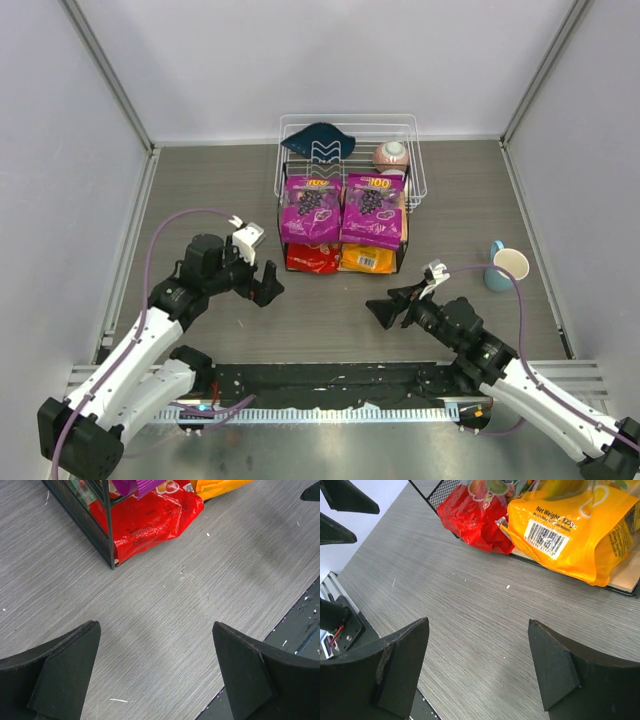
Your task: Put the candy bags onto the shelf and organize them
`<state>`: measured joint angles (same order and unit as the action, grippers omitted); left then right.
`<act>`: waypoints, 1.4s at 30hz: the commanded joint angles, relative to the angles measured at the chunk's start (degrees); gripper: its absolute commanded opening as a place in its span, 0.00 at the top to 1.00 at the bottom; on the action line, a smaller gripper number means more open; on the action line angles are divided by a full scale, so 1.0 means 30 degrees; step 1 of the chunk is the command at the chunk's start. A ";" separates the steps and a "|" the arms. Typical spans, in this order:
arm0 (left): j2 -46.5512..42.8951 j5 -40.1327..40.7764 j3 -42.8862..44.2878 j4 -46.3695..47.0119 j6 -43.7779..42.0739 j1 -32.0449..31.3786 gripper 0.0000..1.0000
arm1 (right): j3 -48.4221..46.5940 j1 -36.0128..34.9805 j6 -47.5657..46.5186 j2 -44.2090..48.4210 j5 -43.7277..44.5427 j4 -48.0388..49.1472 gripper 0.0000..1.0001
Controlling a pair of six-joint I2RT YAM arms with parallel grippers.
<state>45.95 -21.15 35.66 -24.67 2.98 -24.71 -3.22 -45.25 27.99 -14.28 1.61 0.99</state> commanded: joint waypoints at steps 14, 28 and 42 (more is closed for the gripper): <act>-0.2339 0.1836 -0.2160 0.2186 0.0500 0.0063 0.00 | 0.0488 -0.0062 0.0427 -0.1449 0.0664 0.2656 0.14; -0.3657 0.0750 -0.2628 0.2041 0.0295 0.0063 0.00 | 0.1952 -0.0091 0.0895 -0.0922 0.2364 0.4208 0.14; -0.3893 -0.0068 -0.2629 0.1923 -0.0145 0.0092 0.00 | 0.1954 -0.0120 0.0954 -0.1831 0.2687 0.4796 0.14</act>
<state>34.96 -18.55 27.83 -21.19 3.88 -24.71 -2.76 -45.30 30.39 -19.55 8.54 12.14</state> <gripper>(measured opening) 0.996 0.856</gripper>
